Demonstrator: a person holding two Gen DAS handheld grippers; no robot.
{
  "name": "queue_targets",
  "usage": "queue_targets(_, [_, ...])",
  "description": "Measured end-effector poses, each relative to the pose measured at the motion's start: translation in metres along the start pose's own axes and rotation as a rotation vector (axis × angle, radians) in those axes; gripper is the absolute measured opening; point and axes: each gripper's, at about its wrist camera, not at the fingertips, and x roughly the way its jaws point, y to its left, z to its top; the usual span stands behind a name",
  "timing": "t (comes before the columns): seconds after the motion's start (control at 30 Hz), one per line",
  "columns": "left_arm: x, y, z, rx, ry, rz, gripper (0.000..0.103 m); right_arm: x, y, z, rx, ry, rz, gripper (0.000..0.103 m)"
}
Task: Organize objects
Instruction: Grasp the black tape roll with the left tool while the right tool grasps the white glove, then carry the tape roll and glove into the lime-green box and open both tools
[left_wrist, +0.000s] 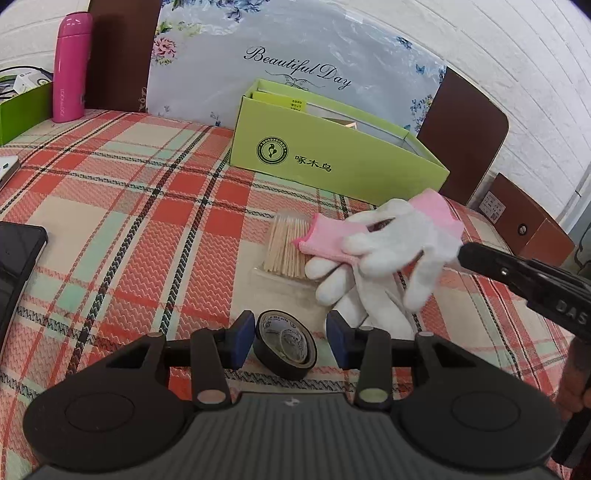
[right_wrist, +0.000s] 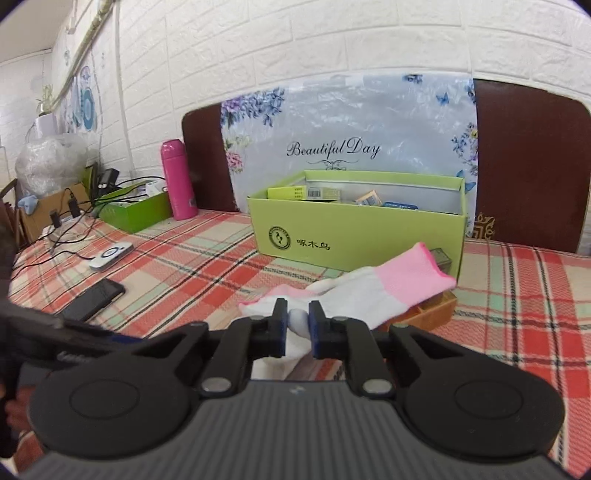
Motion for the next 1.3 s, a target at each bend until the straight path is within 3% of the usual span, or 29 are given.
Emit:
queue_targets(0.13, [0.001, 0.000, -0.004, -0.012, 0.022, -0.002, 0.049, -0.032, -0.007, -0.019, 0.028, 0.044, -0.033, 0.011])
queue_targets(0.3, [-0.005, -0.002, -0.005, -0.003, 0.025, -0.005, 0.055, -0.038, -0.034, -0.054, 0.131, 0.177, -0.194, 0.014])
queue_targets(0.33, [-0.007, -0.003, -0.005, 0.003, 0.023, -0.006, 0.057, -0.039, -0.040, -0.057, 0.174, 0.171, -0.209, 0.020])
queue_targets(0.43, [-0.009, -0.004, -0.006, 0.016, 0.023, -0.005, 0.059, -0.038, -0.046, -0.058, 0.251, 0.139, -0.223, 0.079])
queue_targets(0.5, [-0.007, -0.004, -0.007, 0.015, 0.033, 0.003, 0.059, -0.032, -0.042, -0.057, 0.209, 0.114, -0.259, 0.080])
queue_targets(0.63, [-0.002, -0.002, -0.004, 0.007, 0.043, 0.004, 0.058, -0.006, -0.035, -0.054, 0.116, 0.164, -0.320, 0.081])
queue_targets(0.77, [0.007, -0.002, -0.001, -0.006, 0.048, 0.011, 0.058, 0.013, -0.036, -0.059, 0.100, 0.188, -0.313, 0.082])
queue_targets(0.8, [0.008, -0.002, -0.001, -0.007, 0.044, 0.013, 0.058, 0.015, -0.036, -0.061, 0.100, 0.173, -0.306, 0.079])
queue_targets(0.83, [0.011, -0.002, -0.001, -0.003, 0.039, 0.013, 0.054, 0.016, -0.035, -0.061, 0.087, 0.171, -0.297, 0.061])
queue_targets(0.87, [0.012, -0.002, -0.001, 0.003, 0.032, 0.020, 0.037, 0.014, -0.033, -0.060, 0.062, 0.167, -0.267, 0.029])
queue_targets(0.93, [0.012, 0.001, 0.000, -0.006, 0.028, 0.014, 0.038, 0.011, -0.030, -0.055, 0.069, 0.175, -0.205, 0.013])
queue_targets(1.03, [0.005, 0.004, 0.002, -0.012, 0.024, -0.001, 0.037, 0.002, -0.031, -0.052, 0.114, 0.144, -0.192, 0.012])
queue_targets(1.3, [-0.016, -0.006, 0.028, 0.013, -0.064, -0.046, 0.037, -0.039, -0.036, -0.015, 0.160, -0.058, -0.164, 0.012])
